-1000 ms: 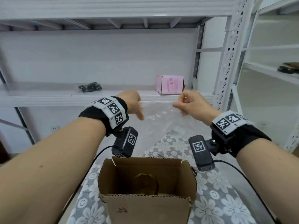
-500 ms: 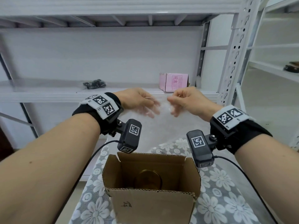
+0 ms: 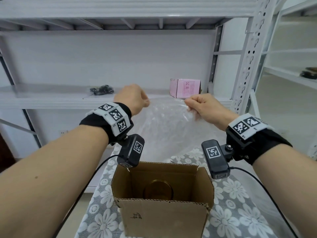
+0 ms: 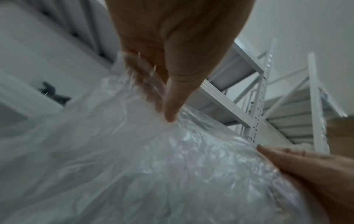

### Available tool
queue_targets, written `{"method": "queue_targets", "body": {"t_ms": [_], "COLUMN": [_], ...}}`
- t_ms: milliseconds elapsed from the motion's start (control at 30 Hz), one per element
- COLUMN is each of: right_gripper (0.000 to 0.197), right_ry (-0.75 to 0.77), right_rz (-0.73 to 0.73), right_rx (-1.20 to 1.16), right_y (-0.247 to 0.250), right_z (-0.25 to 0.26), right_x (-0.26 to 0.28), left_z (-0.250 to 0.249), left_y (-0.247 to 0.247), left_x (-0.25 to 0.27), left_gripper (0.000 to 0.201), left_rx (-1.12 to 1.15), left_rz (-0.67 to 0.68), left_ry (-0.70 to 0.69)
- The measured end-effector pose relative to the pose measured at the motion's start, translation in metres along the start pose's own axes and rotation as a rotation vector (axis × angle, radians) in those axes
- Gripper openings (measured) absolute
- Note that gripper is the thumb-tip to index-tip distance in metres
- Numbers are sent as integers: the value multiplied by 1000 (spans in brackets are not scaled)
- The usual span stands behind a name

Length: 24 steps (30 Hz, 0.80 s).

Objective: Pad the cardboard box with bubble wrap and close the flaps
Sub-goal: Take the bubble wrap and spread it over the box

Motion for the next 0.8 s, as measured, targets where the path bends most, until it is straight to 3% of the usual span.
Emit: {"method": "queue_targets", "body": {"t_ms": [100, 367, 500, 800], "right_gripper": [37, 40, 37, 26], "right_ry": [2, 22, 63, 163], "right_rz": [-18, -1, 35, -25], "right_rx": [19, -20, -20, -50], "right_y": [2, 1, -3, 5], "right_z": [3, 5, 7, 15], "right_x": [2, 8, 10, 13], "left_z": [-11, -45, -64, -60], "left_y": [3, -23, -34, -38], "left_x": [1, 11, 16, 17], "left_gripper": [25, 56, 38, 18], "left_rx": [-165, 35, 248, 672], "left_rz": [-84, 162, 292, 308], "left_ry": [-98, -245, -221, -107]}}
Point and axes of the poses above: each hand's wrist, its own x-axis away from the middle knuckle, its own y-axis out of the back of the hand, z = x × y, the point moved 6 cm from there along -x, towards the middle knuckle, and after that the axes turned 2 degrees about -z, right-handed, at the moved point
